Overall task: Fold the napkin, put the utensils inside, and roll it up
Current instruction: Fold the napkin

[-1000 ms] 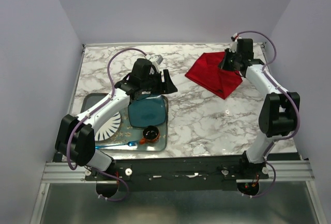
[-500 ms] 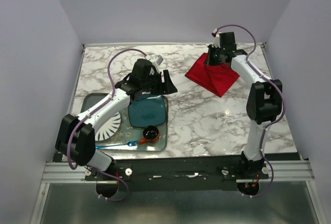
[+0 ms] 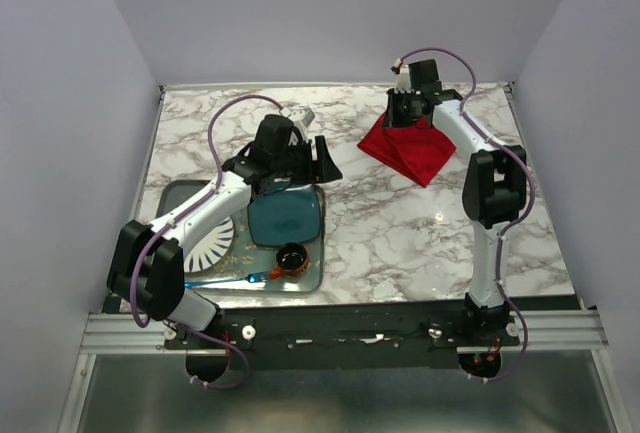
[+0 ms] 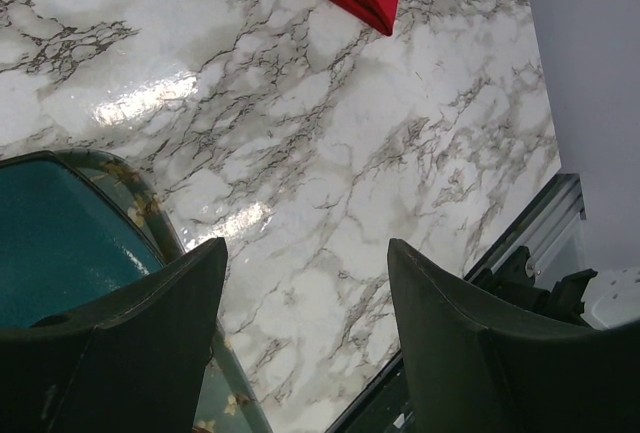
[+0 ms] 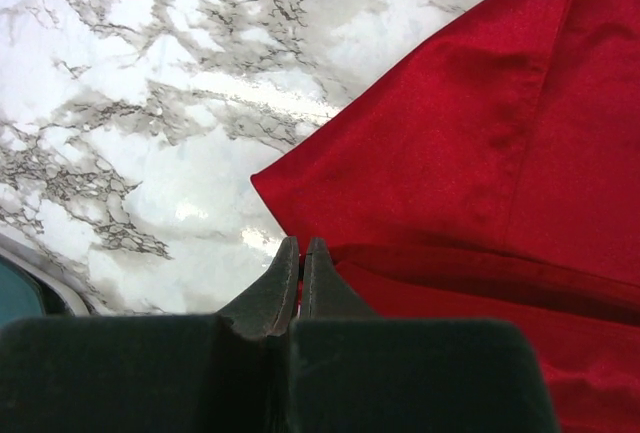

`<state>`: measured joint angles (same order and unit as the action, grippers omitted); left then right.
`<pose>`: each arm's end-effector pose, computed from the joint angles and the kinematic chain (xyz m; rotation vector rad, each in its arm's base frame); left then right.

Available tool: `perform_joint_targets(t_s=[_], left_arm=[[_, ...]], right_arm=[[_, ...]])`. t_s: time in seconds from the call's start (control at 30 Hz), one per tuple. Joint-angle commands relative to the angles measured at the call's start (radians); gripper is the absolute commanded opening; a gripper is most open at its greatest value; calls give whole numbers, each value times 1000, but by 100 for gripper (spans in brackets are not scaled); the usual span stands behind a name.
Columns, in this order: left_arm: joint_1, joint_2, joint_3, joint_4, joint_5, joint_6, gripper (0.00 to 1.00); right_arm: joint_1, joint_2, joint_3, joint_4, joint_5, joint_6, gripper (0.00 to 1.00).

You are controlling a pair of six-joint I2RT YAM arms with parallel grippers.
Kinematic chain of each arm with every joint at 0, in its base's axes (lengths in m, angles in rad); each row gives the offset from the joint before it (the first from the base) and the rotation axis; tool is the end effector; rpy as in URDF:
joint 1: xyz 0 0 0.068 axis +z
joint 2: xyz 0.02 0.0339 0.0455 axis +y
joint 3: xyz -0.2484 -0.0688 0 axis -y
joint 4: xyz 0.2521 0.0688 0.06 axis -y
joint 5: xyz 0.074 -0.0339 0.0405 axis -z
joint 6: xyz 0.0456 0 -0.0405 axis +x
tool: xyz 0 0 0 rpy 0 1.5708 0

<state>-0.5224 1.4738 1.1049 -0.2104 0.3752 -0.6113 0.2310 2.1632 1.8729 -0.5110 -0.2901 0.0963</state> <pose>0.2951 -0.1892 0.2621 0.1329 2.2951 -1.0303 0.4831 0.1270 0.2204 -0.3009 2.3670 0.5004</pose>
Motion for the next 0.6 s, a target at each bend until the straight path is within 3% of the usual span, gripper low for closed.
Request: perform_joint_targets(t_s=[0.0,0.57], left_arm=[[12,2,-10,16,-2,12,74],[18,3,-11,28,10,4,74]], right_arm=[[14,52,57,-49,-46,-24,1],[36,167,189,-112,-52,-32,3]])
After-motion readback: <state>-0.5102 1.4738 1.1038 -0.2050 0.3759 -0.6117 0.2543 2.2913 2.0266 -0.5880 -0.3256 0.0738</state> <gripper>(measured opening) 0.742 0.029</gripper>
